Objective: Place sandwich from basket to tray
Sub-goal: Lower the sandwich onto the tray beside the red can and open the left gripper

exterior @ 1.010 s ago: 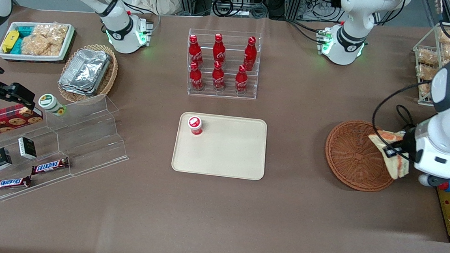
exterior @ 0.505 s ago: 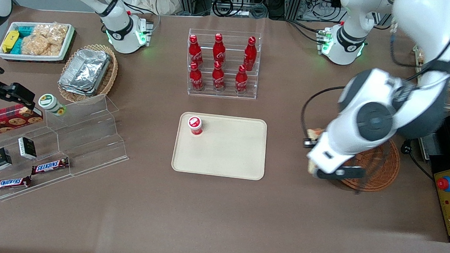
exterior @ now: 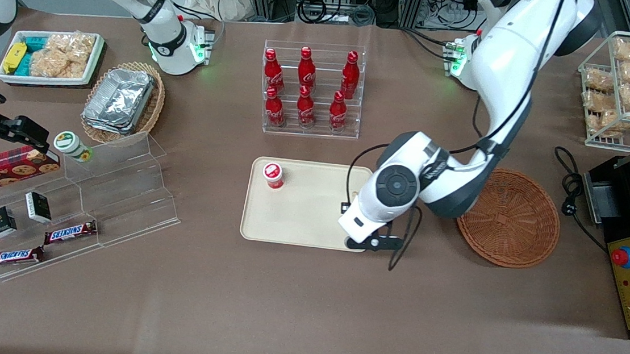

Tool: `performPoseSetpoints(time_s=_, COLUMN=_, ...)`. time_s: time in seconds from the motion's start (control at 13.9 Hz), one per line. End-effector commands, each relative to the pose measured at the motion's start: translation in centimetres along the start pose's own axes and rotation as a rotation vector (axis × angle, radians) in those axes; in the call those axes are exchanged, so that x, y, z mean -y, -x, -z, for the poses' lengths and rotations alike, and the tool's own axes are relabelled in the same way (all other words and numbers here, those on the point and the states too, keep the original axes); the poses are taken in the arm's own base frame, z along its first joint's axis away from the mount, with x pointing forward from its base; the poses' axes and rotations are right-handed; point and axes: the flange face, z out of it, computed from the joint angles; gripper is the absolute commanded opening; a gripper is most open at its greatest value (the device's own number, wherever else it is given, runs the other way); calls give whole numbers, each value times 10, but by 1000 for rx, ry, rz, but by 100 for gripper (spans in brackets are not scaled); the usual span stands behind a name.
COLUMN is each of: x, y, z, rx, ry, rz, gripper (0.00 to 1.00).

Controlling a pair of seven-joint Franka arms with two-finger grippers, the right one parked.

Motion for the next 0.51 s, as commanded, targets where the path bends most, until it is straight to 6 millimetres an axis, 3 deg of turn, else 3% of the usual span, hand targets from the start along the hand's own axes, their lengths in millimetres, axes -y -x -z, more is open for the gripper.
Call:
performPoseSetpoints(time_s=0.0, x=-13, y=2, z=-18, rx=-41, ry=-25, rz=27, gripper=0)
performPoseSetpoints(time_s=0.22, x=-27, y=25, z=-51, rx=-28, ry=-53, rz=8, gripper=0)
performPoseSetpoints(time_s=0.43, x=-22, y=36, z=-71, rx=-27, ry=-112, rz=-26, gripper=0)
